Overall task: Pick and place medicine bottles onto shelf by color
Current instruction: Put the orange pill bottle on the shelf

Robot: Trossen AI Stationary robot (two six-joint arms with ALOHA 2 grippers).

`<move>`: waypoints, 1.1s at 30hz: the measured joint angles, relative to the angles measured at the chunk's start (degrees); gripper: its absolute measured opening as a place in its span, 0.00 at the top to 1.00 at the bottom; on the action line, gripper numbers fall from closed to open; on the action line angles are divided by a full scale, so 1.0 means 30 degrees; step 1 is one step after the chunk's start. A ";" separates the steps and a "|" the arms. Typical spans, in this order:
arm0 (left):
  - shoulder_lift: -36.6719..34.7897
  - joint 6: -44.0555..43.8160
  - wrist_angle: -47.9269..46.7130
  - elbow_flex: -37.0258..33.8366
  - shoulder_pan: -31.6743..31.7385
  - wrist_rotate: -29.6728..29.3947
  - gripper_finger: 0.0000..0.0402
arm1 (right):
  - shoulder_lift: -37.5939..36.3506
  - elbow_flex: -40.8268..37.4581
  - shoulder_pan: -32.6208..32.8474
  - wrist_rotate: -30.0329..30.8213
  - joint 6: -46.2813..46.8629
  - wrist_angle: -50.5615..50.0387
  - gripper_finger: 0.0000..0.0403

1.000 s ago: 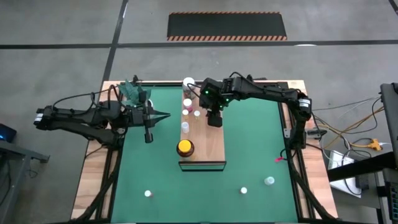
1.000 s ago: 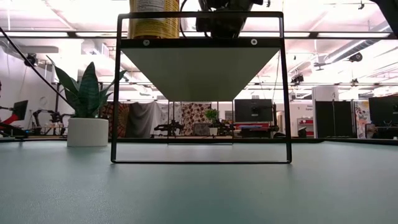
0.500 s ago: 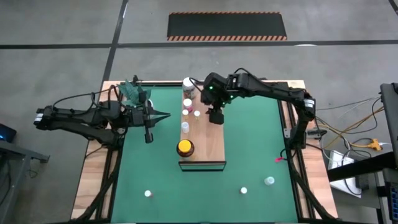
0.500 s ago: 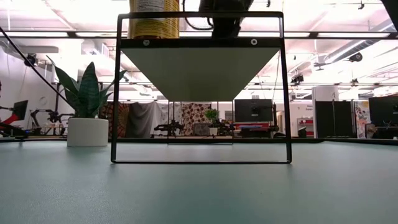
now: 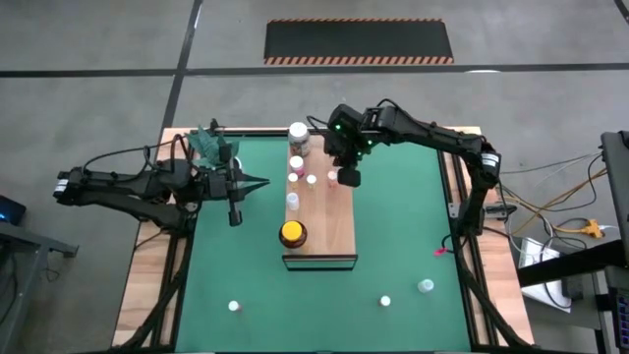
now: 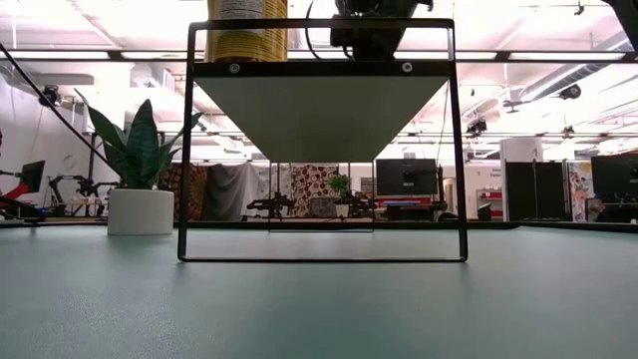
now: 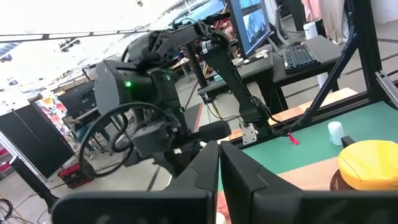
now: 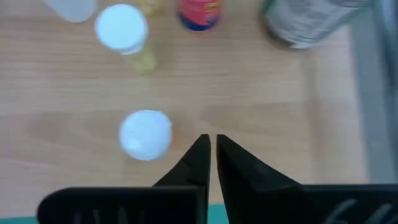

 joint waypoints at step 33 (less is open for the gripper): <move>0.0112 -0.0037 0.0000 0.0000 0.0003 0.0007 1.00 | -0.0788 -0.0448 0.0709 -0.0600 0.0778 0.0254 0.98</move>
